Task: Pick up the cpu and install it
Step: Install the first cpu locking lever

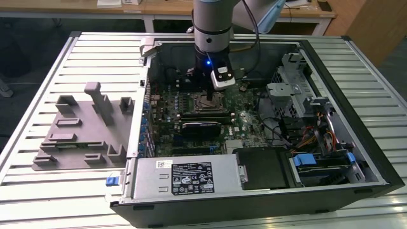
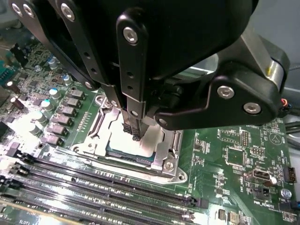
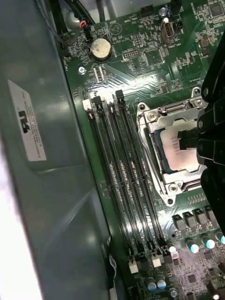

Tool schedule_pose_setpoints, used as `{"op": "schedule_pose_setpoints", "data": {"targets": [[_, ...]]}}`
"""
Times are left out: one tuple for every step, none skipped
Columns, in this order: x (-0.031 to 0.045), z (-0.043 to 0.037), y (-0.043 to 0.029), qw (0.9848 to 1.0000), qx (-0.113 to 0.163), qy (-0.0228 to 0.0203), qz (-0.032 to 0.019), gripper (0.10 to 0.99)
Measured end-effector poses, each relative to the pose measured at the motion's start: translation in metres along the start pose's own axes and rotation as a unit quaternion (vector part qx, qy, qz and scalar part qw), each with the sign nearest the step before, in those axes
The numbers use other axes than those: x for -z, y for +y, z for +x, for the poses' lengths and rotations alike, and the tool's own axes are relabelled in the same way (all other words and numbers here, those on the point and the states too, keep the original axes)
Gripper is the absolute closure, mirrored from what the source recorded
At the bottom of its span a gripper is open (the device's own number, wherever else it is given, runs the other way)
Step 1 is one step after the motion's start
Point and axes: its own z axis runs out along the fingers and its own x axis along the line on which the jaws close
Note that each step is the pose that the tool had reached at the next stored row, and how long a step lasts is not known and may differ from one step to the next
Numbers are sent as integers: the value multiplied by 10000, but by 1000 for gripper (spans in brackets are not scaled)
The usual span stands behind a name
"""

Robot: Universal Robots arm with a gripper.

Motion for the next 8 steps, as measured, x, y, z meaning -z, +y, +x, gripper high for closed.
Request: {"op": "schedule_pose_setpoints", "data": {"targets": [[12,-1,0,10000,0,0,-1,980],[27,-1,1,10000,0,0,-1,980],[44,-2,2,10000,0,0,-1,980],[64,-3,2,10000,0,0,-1,980],[92,-4,3,10000,0,0,-1,980],[109,-5,4,10000,0,0,-1,980],[124,-6,4,10000,0,0,-1,980],[135,-6,5,10000,0,0,-2,980]]}}
